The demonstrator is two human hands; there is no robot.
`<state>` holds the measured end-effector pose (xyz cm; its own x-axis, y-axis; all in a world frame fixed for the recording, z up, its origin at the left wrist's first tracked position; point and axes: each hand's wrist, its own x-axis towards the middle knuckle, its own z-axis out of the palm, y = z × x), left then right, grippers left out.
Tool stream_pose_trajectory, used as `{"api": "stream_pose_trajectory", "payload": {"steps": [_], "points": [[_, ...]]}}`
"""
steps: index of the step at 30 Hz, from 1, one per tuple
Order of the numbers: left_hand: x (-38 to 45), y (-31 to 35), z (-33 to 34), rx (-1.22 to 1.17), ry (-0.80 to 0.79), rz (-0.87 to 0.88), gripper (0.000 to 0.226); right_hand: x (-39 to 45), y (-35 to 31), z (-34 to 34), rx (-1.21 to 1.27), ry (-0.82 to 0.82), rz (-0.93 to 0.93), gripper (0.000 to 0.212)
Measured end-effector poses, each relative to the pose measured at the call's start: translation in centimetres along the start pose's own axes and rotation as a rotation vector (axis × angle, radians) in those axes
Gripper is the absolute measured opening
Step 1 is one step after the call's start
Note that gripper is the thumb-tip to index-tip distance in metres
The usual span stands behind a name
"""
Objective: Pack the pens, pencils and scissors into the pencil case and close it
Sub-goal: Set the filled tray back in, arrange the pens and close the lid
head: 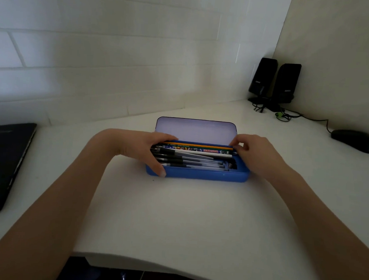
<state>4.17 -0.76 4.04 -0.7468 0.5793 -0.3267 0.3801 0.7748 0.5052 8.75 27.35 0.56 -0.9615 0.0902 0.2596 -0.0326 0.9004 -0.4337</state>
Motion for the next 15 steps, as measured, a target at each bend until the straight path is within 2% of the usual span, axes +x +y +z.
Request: {"api": "stream_pose_trajectory", "payload": {"steps": [4, 10, 15], "points": [[0.4, 0.7, 0.5, -0.053, 0.002, 0.068, 0.071, 0.0, 0.3, 0.0, -0.073, 0.025, 0.044, 0.023], [1.5, 1.7, 1.8, -0.061, 0.05, 0.144, 0.069, 0.3, 1.7, -0.8, -0.052, 0.045, 0.116, 0.021], [1.2, 0.9, 1.2, -0.075, 0.049, 0.112, 0.099, 0.0, 1.3, -1.1, -0.09, 0.146, 0.119, 0.019]]}}
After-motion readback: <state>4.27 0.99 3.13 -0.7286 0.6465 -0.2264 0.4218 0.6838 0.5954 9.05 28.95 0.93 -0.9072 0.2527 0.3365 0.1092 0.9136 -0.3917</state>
